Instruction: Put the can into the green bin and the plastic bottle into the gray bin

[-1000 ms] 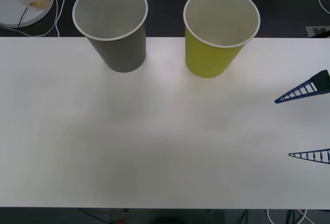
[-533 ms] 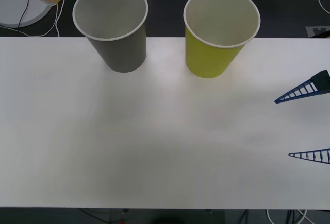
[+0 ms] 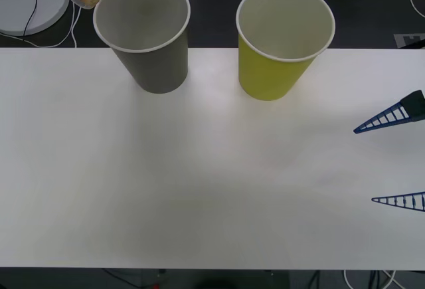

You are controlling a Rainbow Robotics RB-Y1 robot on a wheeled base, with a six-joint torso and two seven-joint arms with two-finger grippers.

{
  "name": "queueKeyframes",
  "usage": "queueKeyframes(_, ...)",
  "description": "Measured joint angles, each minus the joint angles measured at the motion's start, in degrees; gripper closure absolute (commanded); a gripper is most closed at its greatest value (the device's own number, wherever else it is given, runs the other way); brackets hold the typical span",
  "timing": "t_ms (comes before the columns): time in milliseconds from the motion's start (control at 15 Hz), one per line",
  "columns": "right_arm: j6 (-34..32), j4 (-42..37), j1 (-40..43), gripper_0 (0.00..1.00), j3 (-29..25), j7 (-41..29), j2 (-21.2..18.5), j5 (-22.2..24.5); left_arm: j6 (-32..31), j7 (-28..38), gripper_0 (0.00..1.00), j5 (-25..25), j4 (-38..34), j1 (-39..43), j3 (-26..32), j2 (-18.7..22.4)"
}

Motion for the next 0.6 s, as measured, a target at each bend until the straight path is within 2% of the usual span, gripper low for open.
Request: queueKeyframes(600,0.0,0.0,0.0,0.00,0.0,0.0,0.0,0.0,0.0,1.3,1.00,-0.8,0.1,0.0,0.0,-2.2)
